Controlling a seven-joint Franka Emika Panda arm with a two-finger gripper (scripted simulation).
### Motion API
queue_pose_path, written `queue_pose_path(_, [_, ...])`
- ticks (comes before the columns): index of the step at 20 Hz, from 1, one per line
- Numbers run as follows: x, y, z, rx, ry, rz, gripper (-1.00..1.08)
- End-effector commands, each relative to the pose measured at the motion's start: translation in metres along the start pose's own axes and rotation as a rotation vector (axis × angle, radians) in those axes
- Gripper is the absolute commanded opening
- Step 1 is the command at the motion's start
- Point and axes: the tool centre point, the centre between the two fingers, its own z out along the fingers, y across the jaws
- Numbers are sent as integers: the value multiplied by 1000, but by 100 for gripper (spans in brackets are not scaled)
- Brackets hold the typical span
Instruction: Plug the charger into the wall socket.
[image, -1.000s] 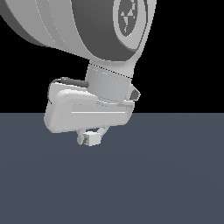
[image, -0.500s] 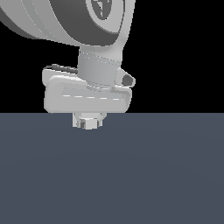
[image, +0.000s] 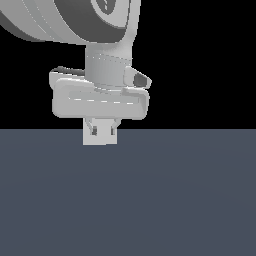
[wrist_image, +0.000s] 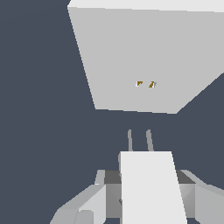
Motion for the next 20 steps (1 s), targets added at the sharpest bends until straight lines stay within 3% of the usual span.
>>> queue_pose_path(1, [3,2,-2,-13,-1,25,-100])
queue_pose_path(20, [8,4,-3,-31,-6,61,-100])
